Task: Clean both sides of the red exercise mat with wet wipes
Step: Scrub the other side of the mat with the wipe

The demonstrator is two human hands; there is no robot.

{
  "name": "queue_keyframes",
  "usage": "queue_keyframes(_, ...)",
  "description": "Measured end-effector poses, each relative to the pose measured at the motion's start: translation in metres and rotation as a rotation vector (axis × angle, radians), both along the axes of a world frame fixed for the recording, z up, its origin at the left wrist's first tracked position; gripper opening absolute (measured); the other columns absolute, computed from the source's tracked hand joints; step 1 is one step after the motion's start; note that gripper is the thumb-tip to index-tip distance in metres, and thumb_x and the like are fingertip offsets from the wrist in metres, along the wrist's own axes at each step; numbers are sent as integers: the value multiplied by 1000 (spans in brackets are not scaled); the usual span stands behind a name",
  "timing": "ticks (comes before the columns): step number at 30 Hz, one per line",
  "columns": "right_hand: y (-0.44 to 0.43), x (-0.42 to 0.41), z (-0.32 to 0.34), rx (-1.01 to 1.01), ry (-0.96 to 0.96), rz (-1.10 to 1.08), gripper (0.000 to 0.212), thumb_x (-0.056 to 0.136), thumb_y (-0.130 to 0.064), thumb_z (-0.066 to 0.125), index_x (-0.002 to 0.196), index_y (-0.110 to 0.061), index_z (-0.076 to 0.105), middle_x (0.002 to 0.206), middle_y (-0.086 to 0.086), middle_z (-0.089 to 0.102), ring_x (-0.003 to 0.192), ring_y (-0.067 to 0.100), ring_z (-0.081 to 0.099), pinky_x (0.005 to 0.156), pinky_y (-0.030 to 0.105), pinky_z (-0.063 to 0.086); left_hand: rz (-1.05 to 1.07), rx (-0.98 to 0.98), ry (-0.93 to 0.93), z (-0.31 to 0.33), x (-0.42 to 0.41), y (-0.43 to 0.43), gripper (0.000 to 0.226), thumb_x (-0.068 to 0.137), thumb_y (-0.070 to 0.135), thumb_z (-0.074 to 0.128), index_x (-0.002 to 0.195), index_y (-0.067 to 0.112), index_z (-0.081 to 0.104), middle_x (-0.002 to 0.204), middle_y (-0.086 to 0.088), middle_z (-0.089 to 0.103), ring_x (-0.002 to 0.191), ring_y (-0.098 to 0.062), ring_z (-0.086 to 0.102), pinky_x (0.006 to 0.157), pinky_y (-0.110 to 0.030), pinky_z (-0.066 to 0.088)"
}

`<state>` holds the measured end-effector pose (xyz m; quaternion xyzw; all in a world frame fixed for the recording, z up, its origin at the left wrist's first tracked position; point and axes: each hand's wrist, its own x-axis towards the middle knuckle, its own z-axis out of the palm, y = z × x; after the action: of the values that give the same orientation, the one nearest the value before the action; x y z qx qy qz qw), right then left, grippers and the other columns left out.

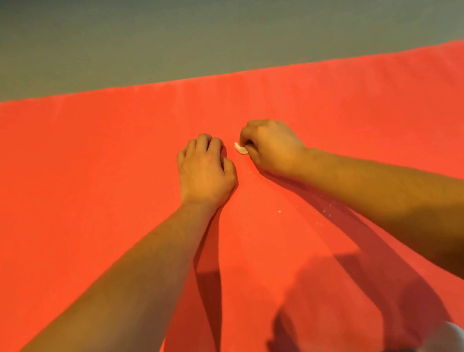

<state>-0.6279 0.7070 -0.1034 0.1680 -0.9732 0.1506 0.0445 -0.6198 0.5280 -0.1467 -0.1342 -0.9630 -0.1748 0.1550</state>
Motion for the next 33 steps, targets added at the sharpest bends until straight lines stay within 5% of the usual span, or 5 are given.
queue_keyframes(9, 6, 93, 2, -13, -24, 253, 6, 90, -17, 62, 91, -20, 67, 90, -3, 64, 83, 20, 61, 71, 32, 46, 13, -3, 22, -4, -3, 1, 24, 82, 29, 50, 98, 19, 65, 105, -1, 59, 99, -28, 55, 86, -47, 43)
queue_keyframes(16, -3, 22, 4, 1, -7, -47, 17, 82, -13, 56, 89, -17, 71, 93, 4, 65, 84, 31, 65, 68, 40, 50, 9, -31, 17, -3, -2, 1, 25, 84, 30, 48, 98, 19, 64, 106, -1, 59, 101, -28, 54, 87, -47, 43)
queue_keyframes(25, 3, 99, 4, -52, -45, 144, 10, 85, -13, 61, 87, -19, 70, 88, -3, 65, 82, 20, 63, 67, 33, 47, 16, -10, 33, -4, -4, 1, 23, 84, 29, 50, 98, 18, 65, 105, -1, 59, 99, -27, 55, 85, -46, 43)
queue_keyframes(33, -12, 31, 7, 51, -52, -89, 18, 85, -13, 56, 89, -20, 73, 94, 5, 68, 83, 33, 65, 64, 35, 45, -2, -18, 25, -3, -4, -1, 27, 82, 29, 46, 98, 18, 64, 106, -3, 59, 100, -29, 54, 84, -47, 42)
